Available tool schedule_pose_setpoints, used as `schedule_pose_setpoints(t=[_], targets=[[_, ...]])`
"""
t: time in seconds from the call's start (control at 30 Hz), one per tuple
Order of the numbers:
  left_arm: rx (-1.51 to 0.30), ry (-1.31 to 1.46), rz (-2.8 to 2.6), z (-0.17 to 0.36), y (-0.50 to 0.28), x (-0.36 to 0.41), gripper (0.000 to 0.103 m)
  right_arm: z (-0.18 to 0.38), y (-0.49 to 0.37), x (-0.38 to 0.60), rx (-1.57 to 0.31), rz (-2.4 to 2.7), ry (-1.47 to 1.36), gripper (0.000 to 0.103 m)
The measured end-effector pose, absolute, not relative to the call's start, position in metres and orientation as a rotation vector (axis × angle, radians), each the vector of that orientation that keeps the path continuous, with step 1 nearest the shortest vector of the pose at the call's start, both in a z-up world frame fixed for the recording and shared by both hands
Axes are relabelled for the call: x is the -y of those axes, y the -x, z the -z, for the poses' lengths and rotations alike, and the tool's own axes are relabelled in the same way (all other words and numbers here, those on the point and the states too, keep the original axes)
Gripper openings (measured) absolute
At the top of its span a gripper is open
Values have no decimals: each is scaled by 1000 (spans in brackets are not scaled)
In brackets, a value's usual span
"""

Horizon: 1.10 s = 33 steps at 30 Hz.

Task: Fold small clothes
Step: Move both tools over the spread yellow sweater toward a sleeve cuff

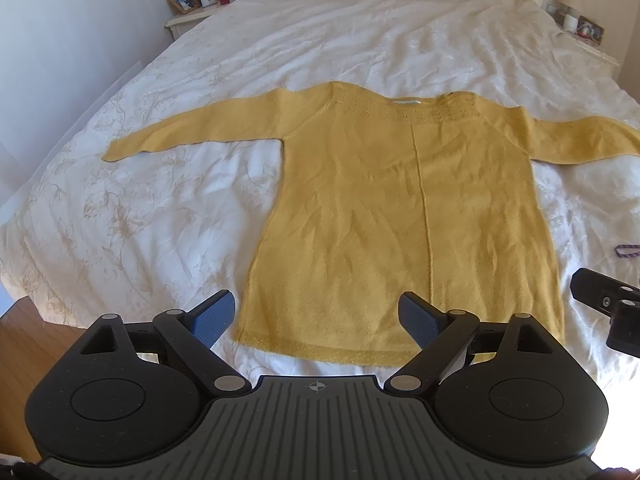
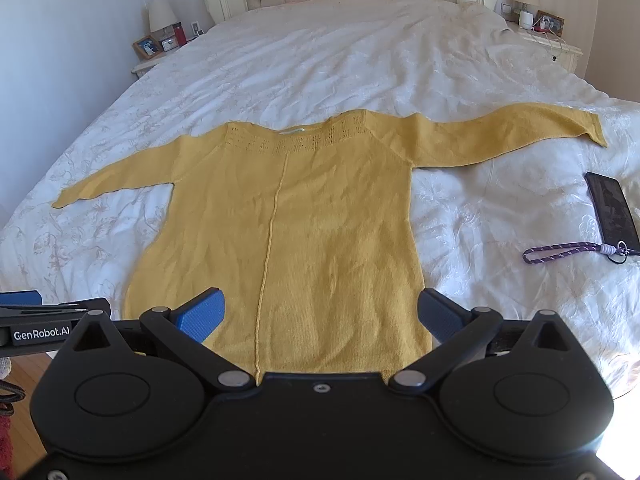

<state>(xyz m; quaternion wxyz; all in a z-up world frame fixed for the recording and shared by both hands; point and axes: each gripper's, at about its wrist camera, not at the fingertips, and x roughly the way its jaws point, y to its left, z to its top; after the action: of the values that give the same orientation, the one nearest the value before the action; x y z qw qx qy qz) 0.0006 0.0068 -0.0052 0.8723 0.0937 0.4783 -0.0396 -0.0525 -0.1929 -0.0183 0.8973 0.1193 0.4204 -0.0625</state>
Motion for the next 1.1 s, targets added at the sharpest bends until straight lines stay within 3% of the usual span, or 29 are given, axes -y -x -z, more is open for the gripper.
schedule_pose_setpoints(t=[1.1], targets=[[-1045, -189, 63, 21, -19, -16, 90, 30, 31, 185, -930, 133, -244, 102]])
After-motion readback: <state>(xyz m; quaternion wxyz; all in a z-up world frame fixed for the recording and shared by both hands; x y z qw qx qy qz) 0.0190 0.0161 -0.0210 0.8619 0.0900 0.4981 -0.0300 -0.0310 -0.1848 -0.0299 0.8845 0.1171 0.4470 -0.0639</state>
